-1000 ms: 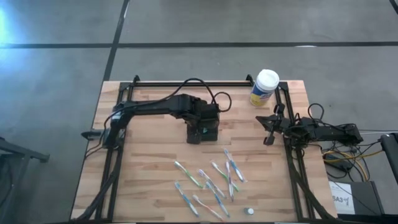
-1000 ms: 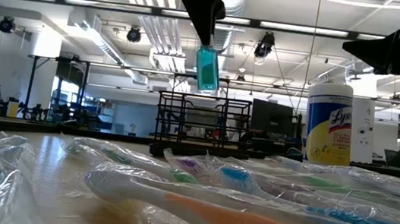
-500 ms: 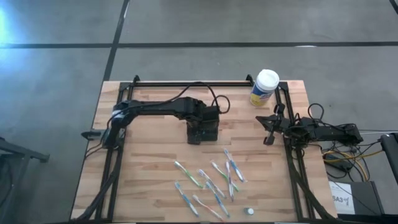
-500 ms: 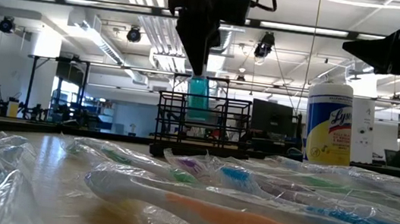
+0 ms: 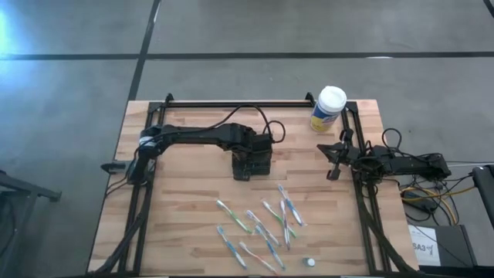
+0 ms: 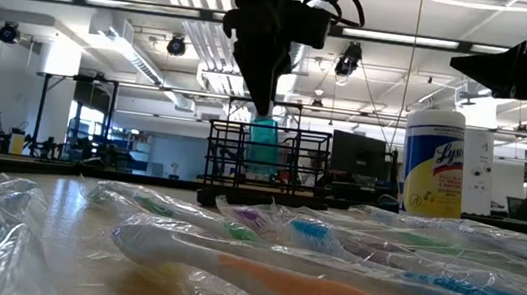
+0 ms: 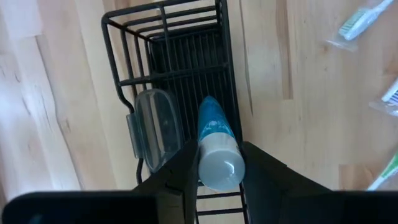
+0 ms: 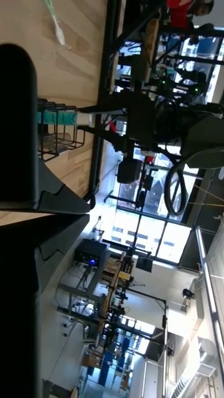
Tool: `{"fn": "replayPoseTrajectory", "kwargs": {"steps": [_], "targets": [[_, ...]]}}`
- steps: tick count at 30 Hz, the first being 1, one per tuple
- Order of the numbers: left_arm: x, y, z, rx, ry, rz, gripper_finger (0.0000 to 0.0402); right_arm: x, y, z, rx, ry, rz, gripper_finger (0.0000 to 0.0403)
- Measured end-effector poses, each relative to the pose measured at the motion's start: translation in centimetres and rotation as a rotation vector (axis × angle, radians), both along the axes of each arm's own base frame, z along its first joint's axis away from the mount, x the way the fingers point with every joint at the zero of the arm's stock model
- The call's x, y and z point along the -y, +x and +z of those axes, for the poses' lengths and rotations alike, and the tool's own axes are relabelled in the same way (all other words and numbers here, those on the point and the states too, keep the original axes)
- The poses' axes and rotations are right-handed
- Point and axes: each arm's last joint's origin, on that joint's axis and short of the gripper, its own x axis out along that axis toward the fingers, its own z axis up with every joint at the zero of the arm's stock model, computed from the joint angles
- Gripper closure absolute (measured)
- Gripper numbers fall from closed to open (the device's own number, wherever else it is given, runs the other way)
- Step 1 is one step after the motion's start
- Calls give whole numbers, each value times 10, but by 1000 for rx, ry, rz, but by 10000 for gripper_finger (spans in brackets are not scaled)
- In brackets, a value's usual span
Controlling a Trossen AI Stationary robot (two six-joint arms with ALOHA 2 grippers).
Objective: Pick & Place toothbrushing station
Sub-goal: Put the top blue mouthwash into the black mesh organizer
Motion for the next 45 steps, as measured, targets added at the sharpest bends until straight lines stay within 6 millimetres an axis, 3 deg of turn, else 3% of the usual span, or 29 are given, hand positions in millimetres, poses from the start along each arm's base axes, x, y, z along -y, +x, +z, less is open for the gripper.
{"fn": "replayPoseTrajectory", "kwargs": {"steps": [17, 36, 45], "targets": [[-3, 2, -16, -21, -32, 2, 301, 0, 0, 0, -3, -3, -2, 394], [-12, 2, -17, -12, -33, 23, 301, 0, 0, 0, -5, -6, -2, 394], [-15, 1, -30, -42, -12, 35, 301, 0, 0, 0, -4, -6, -2, 394]]}}
